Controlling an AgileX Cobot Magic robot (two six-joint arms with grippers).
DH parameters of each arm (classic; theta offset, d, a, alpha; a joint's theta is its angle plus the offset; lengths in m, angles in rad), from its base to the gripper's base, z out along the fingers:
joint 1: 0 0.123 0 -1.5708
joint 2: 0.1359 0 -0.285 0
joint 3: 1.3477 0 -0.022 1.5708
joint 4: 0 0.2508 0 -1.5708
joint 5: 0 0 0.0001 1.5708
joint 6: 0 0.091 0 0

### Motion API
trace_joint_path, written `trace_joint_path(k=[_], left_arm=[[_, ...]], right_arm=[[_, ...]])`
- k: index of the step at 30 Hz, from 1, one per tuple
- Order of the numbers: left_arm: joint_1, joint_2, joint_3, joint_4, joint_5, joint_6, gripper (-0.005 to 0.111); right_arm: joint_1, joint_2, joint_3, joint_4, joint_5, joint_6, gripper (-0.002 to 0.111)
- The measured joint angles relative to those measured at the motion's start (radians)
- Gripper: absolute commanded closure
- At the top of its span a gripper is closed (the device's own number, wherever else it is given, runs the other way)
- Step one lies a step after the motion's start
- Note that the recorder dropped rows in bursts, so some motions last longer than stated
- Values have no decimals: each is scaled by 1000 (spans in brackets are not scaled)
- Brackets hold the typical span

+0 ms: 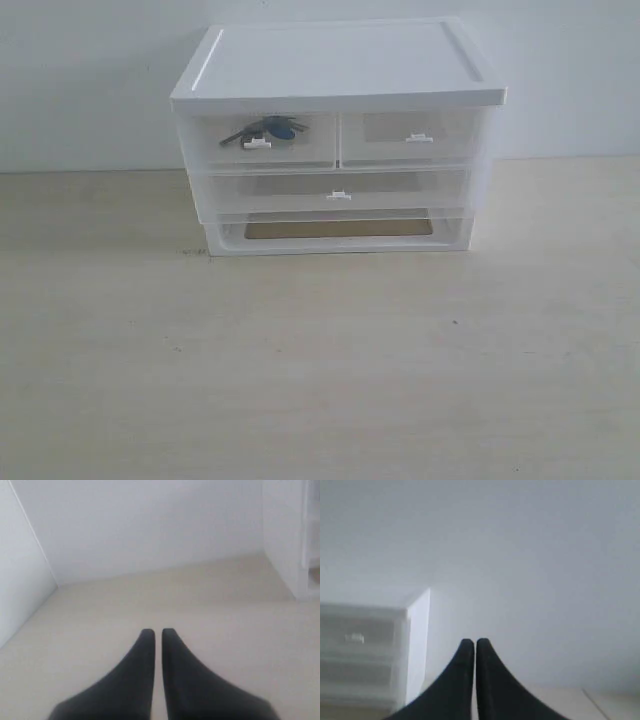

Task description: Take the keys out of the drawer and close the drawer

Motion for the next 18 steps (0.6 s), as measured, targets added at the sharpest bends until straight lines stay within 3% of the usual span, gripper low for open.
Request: trace_joint_path(k=[5, 9, 12, 18], left_arm=[[0, -2, 0, -160, -261, -24, 102], [0, -2, 0, -198, -459, -89, 102], [0, -2, 0, -202, -542, -267, 102], [0, -2, 0, -189, -689, -604, 102]], right_arm=[[0, 0, 0, 9, -270, 14, 108], [0, 0, 0, 14, -489, 131, 108], [0, -2, 0, 16, -578, 278, 108], [0, 28, -108, -33, -551, 409, 108]])
